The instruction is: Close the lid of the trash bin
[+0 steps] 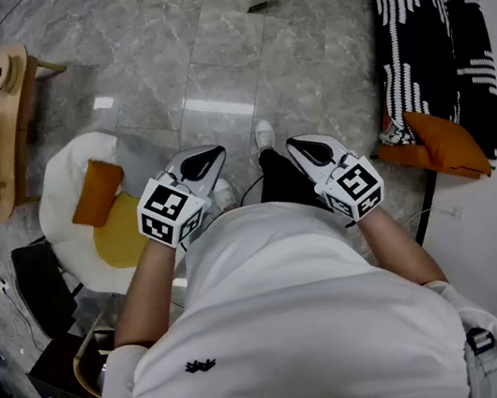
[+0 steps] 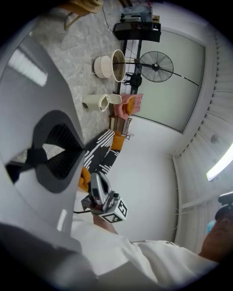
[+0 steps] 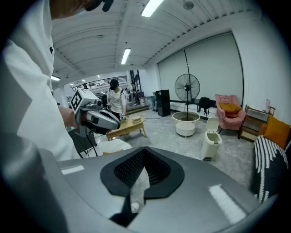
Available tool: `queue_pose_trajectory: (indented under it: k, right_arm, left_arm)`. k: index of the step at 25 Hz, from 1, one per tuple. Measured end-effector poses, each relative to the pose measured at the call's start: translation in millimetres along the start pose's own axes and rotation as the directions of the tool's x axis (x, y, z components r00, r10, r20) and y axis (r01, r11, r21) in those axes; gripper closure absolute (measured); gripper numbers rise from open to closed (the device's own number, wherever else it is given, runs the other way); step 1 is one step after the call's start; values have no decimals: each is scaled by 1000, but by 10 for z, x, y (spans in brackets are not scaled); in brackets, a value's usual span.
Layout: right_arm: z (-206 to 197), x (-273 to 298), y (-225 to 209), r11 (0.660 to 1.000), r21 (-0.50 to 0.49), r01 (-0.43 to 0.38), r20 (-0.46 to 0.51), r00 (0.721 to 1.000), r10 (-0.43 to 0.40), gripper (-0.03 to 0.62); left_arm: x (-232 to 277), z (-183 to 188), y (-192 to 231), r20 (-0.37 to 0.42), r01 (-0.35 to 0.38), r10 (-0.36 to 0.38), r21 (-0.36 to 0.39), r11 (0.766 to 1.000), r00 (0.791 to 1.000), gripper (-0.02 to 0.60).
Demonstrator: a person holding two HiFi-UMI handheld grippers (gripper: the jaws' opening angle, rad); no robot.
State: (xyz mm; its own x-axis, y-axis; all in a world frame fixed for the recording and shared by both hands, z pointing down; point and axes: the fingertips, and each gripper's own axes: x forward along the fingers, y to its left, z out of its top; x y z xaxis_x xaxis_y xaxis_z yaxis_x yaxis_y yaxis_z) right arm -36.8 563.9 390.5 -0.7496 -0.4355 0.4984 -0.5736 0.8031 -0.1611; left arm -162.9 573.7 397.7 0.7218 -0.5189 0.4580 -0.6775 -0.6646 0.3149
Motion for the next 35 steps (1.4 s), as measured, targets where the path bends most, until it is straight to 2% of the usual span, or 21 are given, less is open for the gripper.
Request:
queue_pose_trajectory:
  k: [6, 10, 15, 17, 20, 25, 29, 33, 35]
  right_arm:
    - [230, 326, -690, 1000, 5, -26, 32, 999, 26, 592]
    - [447, 396, -1336, 999, -2, -42, 44, 998, 42, 592]
    - [611, 450, -2028, 999, -12, -42, 70, 997, 43, 588]
    - [629, 492, -2288, 999, -10, -43, 67, 997, 44, 563]
    - [659, 571, -2565, 999, 12, -37, 67, 997, 36, 562]
    - [745, 756, -2872, 999, 39, -29, 62, 998, 27, 562]
    - [841, 981, -3173, 998, 54, 16, 51, 999, -19, 563]
    - [1039, 1232, -3515, 993, 79, 82, 40, 996, -85, 563]
    - [1191, 1357, -3698, 990, 92, 105, 33, 994, -109, 563]
  left_arm:
    - [549, 423, 350, -17, -8, 9, 7, 1000, 1000, 525]
    - [1035, 851, 476, -20, -15, 15, 22, 1000, 1000, 525]
    - [1552, 1353, 754, -12, -67, 67, 47, 997, 998, 525]
    - [1736, 1494, 873, -8, -86, 87, 46, 995, 996, 525]
    - [1957, 1641, 1025, -16, -93, 94, 44, 995, 995, 523]
    - [2257, 1803, 1289, -34, -66, 67, 26, 997, 997, 522]
    - [2492, 1925, 1666, -37, -35, 36, 29, 999, 999, 522]
    - [2736, 2157, 2115, -39, 28, -27, 26, 999, 999, 522]
    - [2882, 2296, 2327, -62, 68, -66, 36, 997, 996, 497]
